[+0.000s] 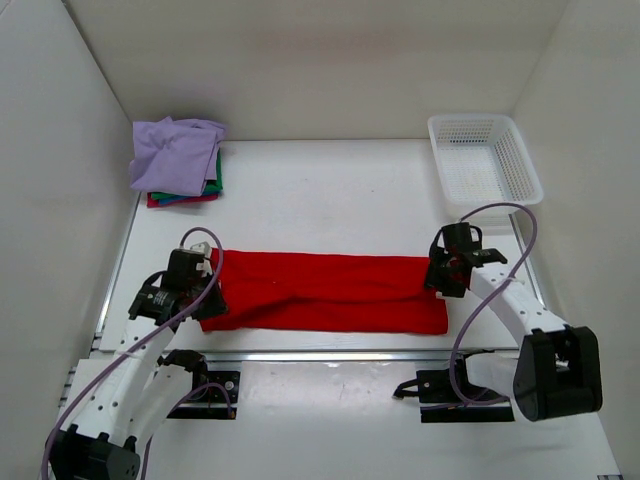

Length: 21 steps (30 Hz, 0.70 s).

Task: Fold and stack the t-shirts
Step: Fold the other side of the tshirt into a rectangle

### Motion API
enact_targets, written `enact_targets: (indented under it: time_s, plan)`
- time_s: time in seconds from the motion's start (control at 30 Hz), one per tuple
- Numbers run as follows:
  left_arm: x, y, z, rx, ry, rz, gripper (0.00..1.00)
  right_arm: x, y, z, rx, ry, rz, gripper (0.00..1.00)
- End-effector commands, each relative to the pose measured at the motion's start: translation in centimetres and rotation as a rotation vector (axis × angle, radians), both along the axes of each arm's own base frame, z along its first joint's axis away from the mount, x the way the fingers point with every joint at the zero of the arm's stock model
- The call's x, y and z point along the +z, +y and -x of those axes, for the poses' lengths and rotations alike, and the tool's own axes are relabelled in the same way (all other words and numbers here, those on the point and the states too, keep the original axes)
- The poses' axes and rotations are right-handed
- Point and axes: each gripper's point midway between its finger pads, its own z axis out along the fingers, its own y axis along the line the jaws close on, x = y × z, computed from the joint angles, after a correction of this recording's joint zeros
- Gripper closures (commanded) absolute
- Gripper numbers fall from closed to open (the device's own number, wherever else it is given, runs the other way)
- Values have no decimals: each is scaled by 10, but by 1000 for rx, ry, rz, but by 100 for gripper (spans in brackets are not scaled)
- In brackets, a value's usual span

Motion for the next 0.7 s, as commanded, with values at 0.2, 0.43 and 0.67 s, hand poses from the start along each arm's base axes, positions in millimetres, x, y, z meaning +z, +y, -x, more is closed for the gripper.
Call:
enact_targets:
  time_s: [0.2, 0.43, 0.67]
  plan:
    - [22, 4, -2, 39, -45, 1, 53, 47, -7, -19, -8, -135, -22, 58]
    - [15, -9, -10, 44, -50, 58, 42, 49, 25, -44, 143, -196, -53, 58]
    - [-6, -15, -39, 92, -81, -8, 45, 31, 69, -64, 321, -207, -92, 60]
